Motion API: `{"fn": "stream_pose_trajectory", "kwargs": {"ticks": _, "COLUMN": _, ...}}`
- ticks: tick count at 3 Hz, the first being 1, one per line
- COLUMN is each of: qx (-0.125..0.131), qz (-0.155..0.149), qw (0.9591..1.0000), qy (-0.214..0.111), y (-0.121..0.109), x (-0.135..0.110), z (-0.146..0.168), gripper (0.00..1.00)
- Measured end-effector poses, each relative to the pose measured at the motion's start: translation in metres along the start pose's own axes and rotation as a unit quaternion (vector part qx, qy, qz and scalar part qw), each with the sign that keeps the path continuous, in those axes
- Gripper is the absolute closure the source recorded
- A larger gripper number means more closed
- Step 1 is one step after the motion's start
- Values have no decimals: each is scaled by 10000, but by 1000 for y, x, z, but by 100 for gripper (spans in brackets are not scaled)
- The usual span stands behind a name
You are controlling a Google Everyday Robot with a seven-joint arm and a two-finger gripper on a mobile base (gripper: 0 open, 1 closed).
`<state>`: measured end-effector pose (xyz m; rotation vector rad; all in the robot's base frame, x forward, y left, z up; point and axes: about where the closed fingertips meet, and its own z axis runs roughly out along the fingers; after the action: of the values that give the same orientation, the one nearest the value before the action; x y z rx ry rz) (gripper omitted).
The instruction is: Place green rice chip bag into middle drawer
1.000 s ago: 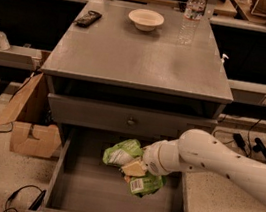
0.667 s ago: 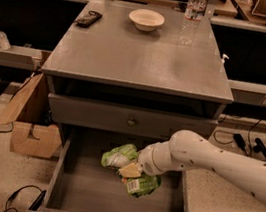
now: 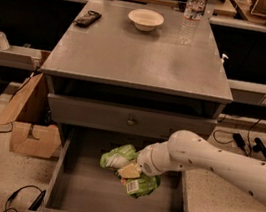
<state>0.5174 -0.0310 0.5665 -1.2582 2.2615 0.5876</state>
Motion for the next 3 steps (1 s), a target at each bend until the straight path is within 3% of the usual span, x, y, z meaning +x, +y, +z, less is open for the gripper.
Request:
{"fn": "stream_pose_trajectory", "kwargs": {"ticks": 2, "qx": -26, "qz": -8, "qw": 10000, "qy": 8, "y": 2, "x": 0, "z": 2, "gripper": 14}}
{"fn": "stream_pose_trajectory", "kwargs": {"ticks": 3, "qx": -38, "qz": -12, "qw": 10000, "qy": 12, "y": 3, "x": 0, "z": 3, "gripper": 0}}
